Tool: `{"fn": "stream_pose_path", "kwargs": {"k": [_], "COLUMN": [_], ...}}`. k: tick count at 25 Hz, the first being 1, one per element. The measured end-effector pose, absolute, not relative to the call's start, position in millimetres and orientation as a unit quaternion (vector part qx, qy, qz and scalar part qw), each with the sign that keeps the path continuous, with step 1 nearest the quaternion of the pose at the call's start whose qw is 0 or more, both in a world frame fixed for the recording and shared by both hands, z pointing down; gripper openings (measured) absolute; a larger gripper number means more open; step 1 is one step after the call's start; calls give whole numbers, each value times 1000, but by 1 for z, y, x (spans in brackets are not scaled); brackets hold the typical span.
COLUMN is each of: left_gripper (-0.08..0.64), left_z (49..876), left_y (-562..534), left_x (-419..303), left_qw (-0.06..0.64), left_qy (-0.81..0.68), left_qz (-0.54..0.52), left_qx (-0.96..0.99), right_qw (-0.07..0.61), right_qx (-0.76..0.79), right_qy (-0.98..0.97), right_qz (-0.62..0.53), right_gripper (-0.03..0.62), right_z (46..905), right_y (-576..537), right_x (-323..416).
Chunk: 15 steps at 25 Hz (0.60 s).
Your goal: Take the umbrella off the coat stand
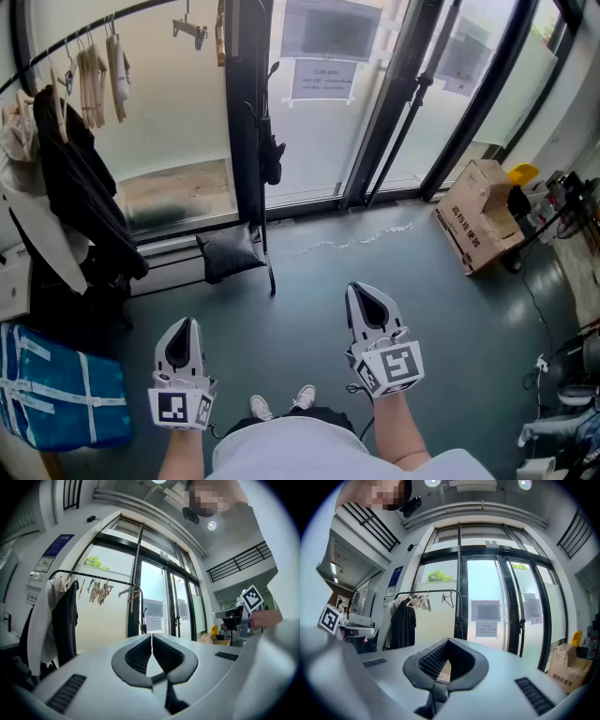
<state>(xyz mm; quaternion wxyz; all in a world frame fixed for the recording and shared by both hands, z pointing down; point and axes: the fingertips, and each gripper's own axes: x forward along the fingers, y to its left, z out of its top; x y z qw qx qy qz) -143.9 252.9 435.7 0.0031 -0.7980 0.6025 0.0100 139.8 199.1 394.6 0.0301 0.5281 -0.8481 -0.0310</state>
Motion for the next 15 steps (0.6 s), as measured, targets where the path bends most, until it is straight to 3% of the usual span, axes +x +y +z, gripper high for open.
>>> {"fn": "stream_pose_path", "kwargs": {"k": [10, 15], "left_gripper": [26, 26], "left_z": [436, 446], "left_y": [261, 254], "left_x": [-128, -102], "left_qw": [-2, -5], "left_qy": [610, 612], "left_qz": [10, 3], "left_qx": [-792, -791], "right_qw": [-7, 5], "right_qx": [506, 500], "right_qy": [-863, -866], "right_qz": [7, 13], "right_gripper": [17, 17], "right_z": [395, 410], "right_y": [211, 205], "right_x": [155, 174]}}
